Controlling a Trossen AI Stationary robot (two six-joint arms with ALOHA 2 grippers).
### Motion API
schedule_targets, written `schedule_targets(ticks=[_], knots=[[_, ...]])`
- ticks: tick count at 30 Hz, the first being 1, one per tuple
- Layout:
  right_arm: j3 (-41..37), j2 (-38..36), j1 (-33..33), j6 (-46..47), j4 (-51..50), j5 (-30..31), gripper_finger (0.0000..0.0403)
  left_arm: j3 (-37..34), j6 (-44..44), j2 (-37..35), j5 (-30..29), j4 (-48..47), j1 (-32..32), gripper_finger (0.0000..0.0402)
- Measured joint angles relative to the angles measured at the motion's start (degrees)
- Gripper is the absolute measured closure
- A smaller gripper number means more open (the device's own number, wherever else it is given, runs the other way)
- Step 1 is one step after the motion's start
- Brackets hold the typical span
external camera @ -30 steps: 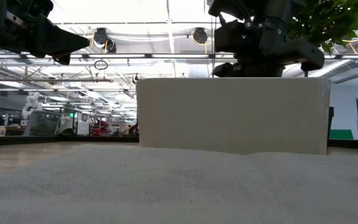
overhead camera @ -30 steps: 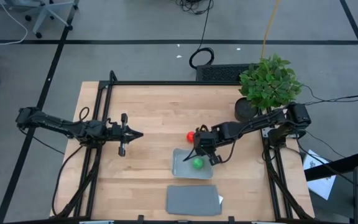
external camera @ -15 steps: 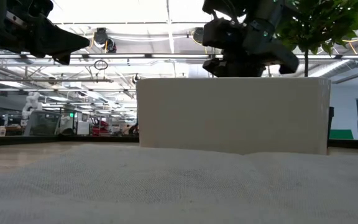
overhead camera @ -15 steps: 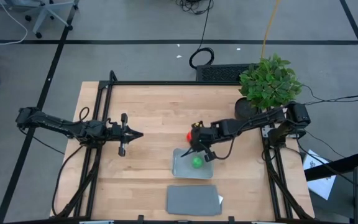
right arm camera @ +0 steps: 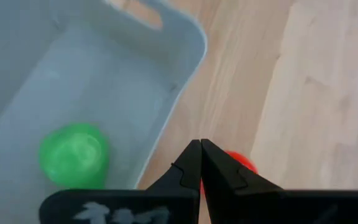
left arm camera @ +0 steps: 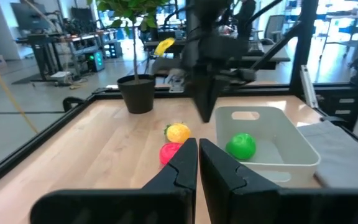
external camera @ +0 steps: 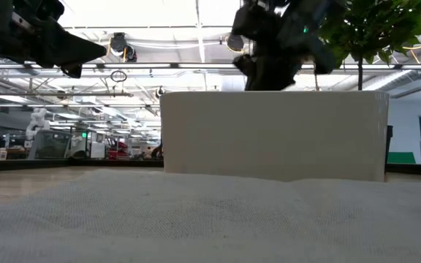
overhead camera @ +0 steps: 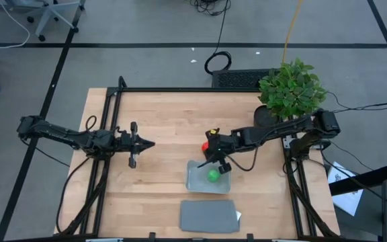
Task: Pick and placing Produce into tupperware
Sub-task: Adjust the gray bin on the table
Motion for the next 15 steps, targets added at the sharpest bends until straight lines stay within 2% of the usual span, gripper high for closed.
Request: schedule_targets(ticks=[10, 15], knots=[[-0.57, -11.28, 2.12, 2.73, 2.63, -0.19, 0.0403, 0.0, 1.27, 0.02, -3.29, 0.89, 0.0, 0.038], [-9.48, -21.16, 3.14, 6.81, 13.19, -0.5, 0.0403, 0.0, 1.21, 0.0, -3.97, 0.92, 0.0, 0.038]])
